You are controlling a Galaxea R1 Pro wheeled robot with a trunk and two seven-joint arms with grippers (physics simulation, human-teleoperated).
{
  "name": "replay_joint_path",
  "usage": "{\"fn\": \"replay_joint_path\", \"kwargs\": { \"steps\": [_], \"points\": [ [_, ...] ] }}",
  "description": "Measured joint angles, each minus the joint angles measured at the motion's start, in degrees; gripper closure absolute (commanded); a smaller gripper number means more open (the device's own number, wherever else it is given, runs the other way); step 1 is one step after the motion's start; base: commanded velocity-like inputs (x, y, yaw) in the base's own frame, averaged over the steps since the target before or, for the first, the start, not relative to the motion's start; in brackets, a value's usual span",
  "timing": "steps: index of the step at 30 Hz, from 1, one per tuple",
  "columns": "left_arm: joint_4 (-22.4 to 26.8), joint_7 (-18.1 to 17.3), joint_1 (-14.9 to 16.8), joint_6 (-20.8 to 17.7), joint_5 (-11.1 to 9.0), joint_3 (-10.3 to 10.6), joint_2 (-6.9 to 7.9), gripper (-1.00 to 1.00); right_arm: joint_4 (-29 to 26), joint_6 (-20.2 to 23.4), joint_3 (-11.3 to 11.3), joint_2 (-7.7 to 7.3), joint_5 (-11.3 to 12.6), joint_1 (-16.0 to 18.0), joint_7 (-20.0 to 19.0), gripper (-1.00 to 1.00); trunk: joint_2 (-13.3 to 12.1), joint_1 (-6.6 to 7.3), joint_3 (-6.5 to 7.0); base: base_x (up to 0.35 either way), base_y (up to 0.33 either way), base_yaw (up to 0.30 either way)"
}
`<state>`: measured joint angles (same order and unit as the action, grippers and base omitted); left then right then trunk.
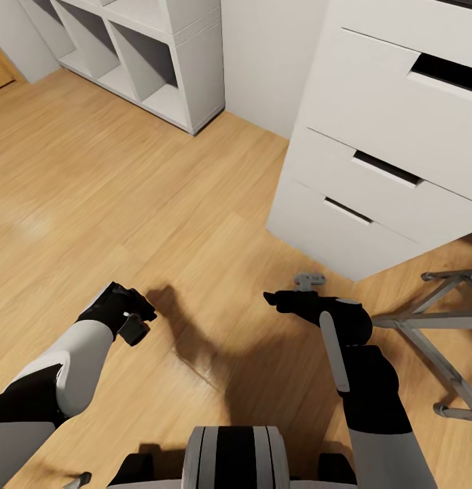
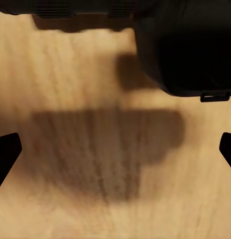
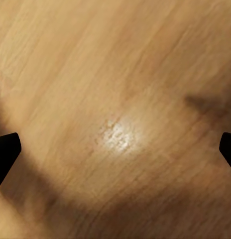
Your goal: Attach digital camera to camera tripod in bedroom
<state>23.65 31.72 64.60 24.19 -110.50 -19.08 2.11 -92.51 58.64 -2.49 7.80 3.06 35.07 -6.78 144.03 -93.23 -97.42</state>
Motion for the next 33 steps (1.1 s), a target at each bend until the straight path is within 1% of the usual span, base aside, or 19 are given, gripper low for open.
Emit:
{"fn": "replay_joint_path", "kwargs": {
  "steps": [10, 33],
  "points": [
    [0.0, 0.0, 0.0, 0.0, 0.0, 0.0, 0.0, -1.0, 0.0, 0.0, 0.0, 0.0, 0.0, 0.0, 0.0, -1.0, 0.0, 0.0, -0.39, 0.0, 0.0, 0.0],
    [0.0, -0.1, 0.1, 0.0, 0.0, -0.1, 0.08, -1.0, 0.0, 0.0, -0.1, 0.0, 0.0, 0.0, 0.0, -1.0, 0.0, 0.0, -0.48, 0.0, 0.0, 0.0]
  ]
}}
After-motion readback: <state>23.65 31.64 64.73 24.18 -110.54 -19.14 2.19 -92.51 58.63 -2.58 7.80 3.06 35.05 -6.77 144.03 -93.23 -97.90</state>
